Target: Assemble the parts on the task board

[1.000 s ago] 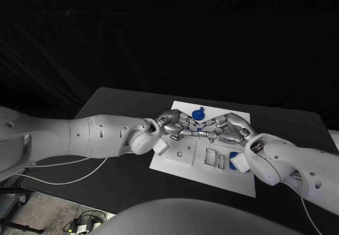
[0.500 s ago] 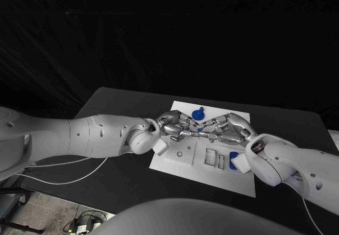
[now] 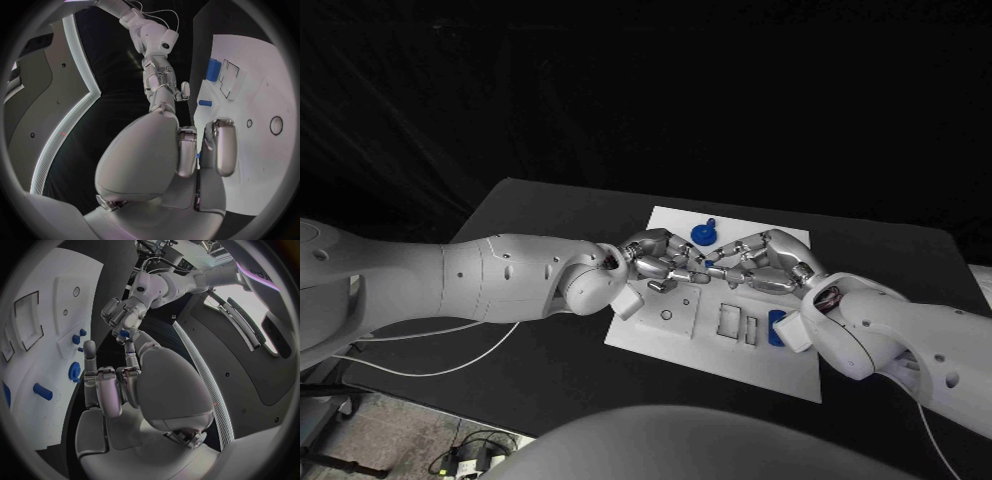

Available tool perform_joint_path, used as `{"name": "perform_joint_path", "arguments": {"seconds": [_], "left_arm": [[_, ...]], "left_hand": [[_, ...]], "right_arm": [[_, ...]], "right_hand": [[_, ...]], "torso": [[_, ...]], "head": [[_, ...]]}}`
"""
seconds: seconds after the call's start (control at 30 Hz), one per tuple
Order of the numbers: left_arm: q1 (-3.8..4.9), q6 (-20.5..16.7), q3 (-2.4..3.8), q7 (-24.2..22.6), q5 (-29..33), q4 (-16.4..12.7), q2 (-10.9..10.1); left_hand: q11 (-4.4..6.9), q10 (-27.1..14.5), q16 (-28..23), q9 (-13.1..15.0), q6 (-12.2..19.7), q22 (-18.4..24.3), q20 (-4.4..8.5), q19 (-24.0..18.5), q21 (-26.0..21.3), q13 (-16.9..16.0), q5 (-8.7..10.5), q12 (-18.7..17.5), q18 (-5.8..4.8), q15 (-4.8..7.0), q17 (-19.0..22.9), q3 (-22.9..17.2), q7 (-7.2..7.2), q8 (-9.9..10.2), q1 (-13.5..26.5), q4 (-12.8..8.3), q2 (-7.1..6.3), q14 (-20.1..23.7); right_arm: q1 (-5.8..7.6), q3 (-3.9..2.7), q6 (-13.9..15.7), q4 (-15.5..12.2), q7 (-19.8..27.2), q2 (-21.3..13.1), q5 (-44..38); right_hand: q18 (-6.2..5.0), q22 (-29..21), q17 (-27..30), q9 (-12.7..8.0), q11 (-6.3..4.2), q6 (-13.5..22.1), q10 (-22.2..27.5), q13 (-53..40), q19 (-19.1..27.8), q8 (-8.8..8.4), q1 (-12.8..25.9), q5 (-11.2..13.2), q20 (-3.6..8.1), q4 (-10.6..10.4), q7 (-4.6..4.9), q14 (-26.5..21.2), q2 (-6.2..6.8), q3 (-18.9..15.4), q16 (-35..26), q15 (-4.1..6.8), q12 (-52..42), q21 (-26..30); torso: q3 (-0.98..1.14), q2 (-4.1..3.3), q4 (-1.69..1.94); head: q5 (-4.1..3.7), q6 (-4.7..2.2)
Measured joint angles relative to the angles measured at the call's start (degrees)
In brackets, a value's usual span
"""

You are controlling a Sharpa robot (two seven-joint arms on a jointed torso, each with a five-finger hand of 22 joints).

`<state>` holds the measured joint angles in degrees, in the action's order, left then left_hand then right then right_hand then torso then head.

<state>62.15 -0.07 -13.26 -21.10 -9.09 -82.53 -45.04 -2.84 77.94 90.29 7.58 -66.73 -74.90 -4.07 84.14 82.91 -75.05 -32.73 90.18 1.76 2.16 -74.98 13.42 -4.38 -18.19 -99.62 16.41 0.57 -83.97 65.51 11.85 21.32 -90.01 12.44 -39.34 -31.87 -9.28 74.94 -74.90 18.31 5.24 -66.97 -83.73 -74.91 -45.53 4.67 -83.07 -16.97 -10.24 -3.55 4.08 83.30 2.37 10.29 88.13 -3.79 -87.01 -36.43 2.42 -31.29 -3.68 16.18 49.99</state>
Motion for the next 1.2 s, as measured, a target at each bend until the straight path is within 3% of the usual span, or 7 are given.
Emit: {"name": "perform_joint_path", "arguments": {"seconds": [0.5,0.73,0.97,1.2], "left_arm": [[0.04,0.4,0.06,1.1,0.0,0.1,0.0],[0.04,0.1,0.05,1.1,0.0,0.1,0.0],[0.03,-0.6,0.05,1.2,0.0,0.1,0.1],[-0.08,-1.0,0.04,1.4,0.0,0.2,0.2]], "left_hand": [[0.00,0.0,0.0,0.4,0.2,0.0,0.00,0.0,0.0,0.0,-0.67,0.0,0.00,0.00,0.0,0.0,0.21,0.0,0.1,0.0,-0.09,0.0],[0.00,0.0,0.0,1.5,0.8,0.0,0.00,0.0,0.0,0.0,1.98,0.2,0.00,0.00,0.0,0.0,0.41,-0.1,0.1,0.0,-0.09,0.0],[0.00,0.0,0.0,1.6,1.0,0.0,0.00,0.0,0.0,0.0,2.12,0.2,0.00,0.00,0.0,0.0,0.21,-0.2,0.1,0.0,-0.09,0.0],[0.11,0.1,0.0,2.5,1.6,0.0,0.00,0.0,-0.4,0.0,4.73,0.0,0.00,0.00,0.0,0.0,0.64,-0.6,0.1,0.0,-0.15,0.0]], "right_arm": [[-0.06,0.07,1.6,-0.3,0.3,-0.3,-1.6],[-0.06,0.07,1.6,-0.3,0.2,-0.3,-1.7],[-0.06,0.06,1.6,-0.3,0.2,-0.4,-1.8],[-0.05,0.05,1.6,-0.3,0.1,-0.5,-1.8]], "right_hand": [[0.00,0.0,0.0,0.6,0.00,-0.4,0.0,0.0,0.0,0.41,-0.6,-0.5,0.00,0.2,0.01,0.0,-0.02,-0.3,0.0,0.00,0.0,0.0],[0.00,0.0,0.0,0.6,0.00,-0.5,0.0,0.0,0.0,0.42,-0.6,-0.5,0.00,0.3,0.13,0.0,-0.01,-0.3,0.0,0.00,0.0,0.0],[0.00,0.0,0.0,0.7,0.00,-0.6,0.0,0.0,0.0,0.41,-0.6,-0.8,0.00,0.3,0.23,0.0,-0.01,-0.3,0.0,0.00,0.0,0.0],[0.00,0.0,0.0,0.8,-0.01,-0.5,0.0,0.0,0.0,0.64,-0.6,-1.0,0.00,0.6,0.26,-0.4,-0.01,-0.3,-0.2,0.01,0.0,0.0]], "torso": [[-0.01,0.00,0.00],[-0.01,0.00,-0.02],[0.00,0.00,-0.01],[0.00,0.00,-0.01]], "head": [[0.14,0.00],[0.11,0.00],[0.15,0.00],[0.37,0.00]]}}
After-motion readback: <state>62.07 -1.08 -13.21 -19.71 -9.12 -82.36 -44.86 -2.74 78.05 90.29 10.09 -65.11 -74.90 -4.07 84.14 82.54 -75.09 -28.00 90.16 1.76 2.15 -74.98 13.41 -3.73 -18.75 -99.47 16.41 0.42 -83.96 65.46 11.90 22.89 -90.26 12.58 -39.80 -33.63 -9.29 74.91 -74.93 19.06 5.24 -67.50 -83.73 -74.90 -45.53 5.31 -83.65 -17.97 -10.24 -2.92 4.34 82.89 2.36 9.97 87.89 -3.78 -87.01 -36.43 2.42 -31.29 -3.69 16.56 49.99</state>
